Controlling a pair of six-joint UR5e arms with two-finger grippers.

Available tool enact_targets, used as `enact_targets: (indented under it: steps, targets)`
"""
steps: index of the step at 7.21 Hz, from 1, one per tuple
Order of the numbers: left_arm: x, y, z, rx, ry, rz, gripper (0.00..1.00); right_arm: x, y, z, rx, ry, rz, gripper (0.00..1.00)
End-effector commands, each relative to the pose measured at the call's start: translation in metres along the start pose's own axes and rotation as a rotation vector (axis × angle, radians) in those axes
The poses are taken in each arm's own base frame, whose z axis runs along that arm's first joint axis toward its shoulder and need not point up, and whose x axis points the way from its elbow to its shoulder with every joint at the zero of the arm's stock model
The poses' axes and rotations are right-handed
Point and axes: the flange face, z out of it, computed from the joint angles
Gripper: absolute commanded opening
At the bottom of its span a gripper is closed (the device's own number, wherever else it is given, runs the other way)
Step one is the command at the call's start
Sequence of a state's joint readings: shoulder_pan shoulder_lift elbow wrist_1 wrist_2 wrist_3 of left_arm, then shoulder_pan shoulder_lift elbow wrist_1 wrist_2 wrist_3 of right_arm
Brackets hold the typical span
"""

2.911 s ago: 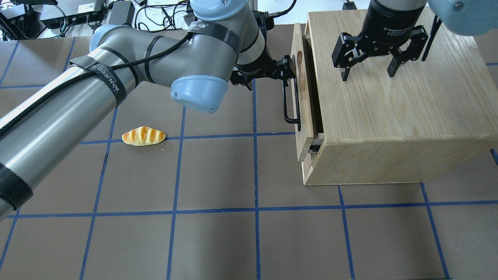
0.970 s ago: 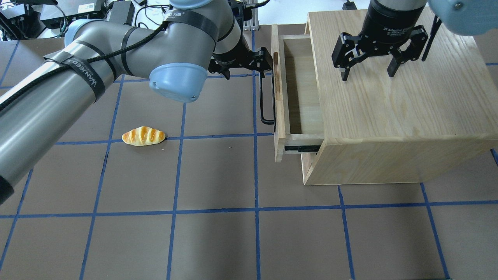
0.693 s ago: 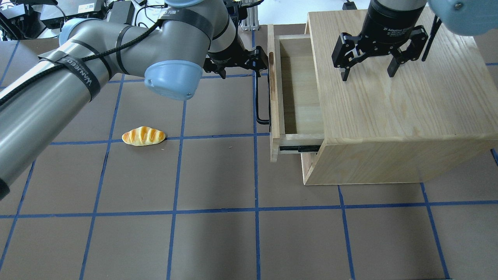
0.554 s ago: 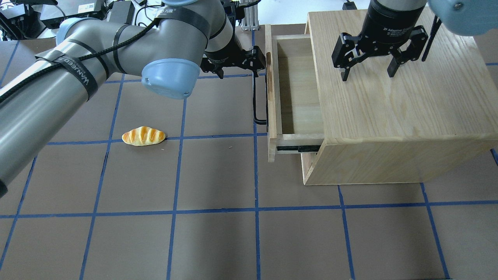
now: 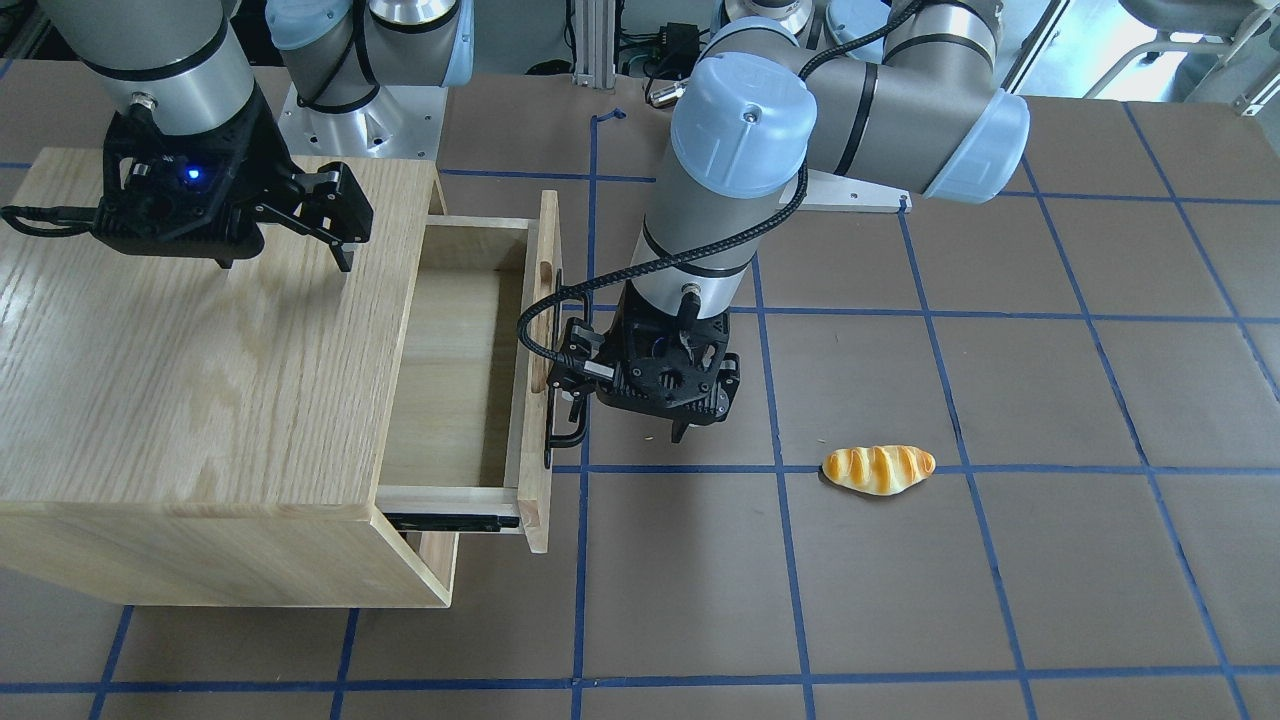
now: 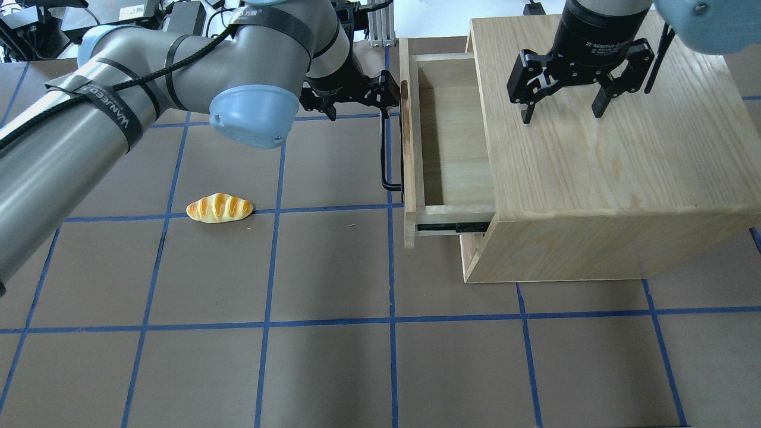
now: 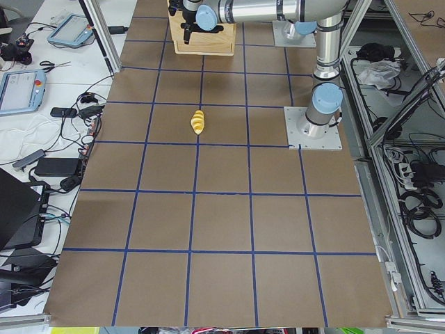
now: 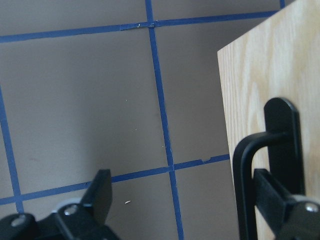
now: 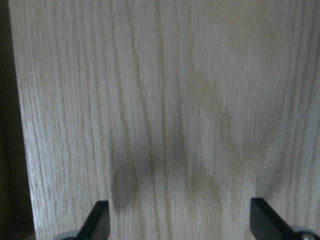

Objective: Open upper drawer
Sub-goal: 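Pull the handle with the left gripper, sliding the drawer out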

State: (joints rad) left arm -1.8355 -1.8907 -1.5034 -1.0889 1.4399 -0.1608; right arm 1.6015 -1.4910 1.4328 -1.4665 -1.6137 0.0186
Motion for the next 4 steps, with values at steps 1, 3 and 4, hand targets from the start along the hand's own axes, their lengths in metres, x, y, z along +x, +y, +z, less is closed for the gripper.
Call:
enact_targets:
  steps: [1, 3, 4]
  targets:
    - [-0.0025, -0.0004, -0.0003, -0.003, -0.002, 0.018, 1.00, 0.0000, 0.0001, 0.0007, -0.001, 0.000, 0.000, 1.00]
    - [-0.0099, -0.0024, -0.0012, -0.007, -0.005, 0.010, 1.00, 0.0000, 0.0000, 0.0000, 0.000, 0.000, 0.000, 1.00]
    - [-0.0109, -0.0012, -0.0031, -0.014, -0.007, 0.009, 1.00, 0.0000, 0.0000, 0.0000, 0.000, 0.000, 0.001, 1.00]
